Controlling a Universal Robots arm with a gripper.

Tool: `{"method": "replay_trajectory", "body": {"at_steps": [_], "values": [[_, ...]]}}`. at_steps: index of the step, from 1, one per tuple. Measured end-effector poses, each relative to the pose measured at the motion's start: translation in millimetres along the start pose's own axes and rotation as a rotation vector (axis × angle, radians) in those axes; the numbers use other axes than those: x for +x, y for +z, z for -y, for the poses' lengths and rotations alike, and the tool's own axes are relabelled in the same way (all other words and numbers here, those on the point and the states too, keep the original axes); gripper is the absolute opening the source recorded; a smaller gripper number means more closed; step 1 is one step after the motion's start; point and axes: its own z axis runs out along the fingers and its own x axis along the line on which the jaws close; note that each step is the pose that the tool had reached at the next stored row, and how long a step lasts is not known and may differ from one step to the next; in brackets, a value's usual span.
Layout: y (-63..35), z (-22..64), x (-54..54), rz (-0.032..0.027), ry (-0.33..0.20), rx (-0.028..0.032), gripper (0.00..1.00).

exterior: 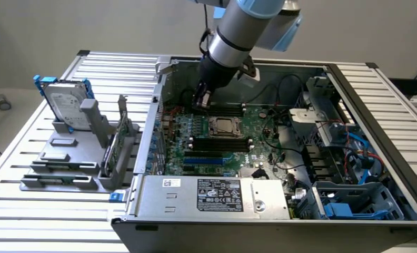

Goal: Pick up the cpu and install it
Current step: 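Install the first cpu locking lever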

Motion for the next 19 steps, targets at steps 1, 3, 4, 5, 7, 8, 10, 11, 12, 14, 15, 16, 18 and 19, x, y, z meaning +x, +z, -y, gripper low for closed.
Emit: {"method": "replay_trajectory", "body": {"at_steps": [1, 3, 4, 5, 7, 8, 10, 11, 12, 14, 15, 16, 18, 19], "values": [[0.1, 1.5, -0.1, -0.003, 0.003, -0.0004, 0.11], [0.5, 4.3, -0.3, -0.0094, 0.013, -0.0011, 0.11], [0.6, 5.4, -0.4, -0.0129, 0.018, -0.0016, 0.11], [0.7, 6.3, -0.4, -0.0168, 0.025, -0.0021, 0.11], [1.0, 7.6, -0.5, -0.0249, 0.039, -0.0036, 0.11], [1.1, 8.1, -0.6, -0.0292, 0.047, -0.0043, 0.11], [1.3, 8.7, -0.6, -0.038, 0.064, -0.0061, 0.11], [1.4, 8.9, -0.6, -0.0431, 0.074, -0.0071, 0.11], [1.5, 9.2, -0.6, -0.0478, 0.083, -0.0081, 0.11], [1.6, 9.6, -0.7, -0.0573, 0.103, -0.0101, 0.11], [1.7, 9.8, -0.7, -0.0621, 0.112, -0.0109, 0.11], [1.8, 10.1, -0.7, -0.0674, 0.12, -0.0117, 0.11], [2.0, 10.7, -0.8, -0.0779, 0.135, -0.0129, 0.11], [2.1, 11.0, -0.8, -0.0836, 0.143, -0.0136, 0.11]]}}
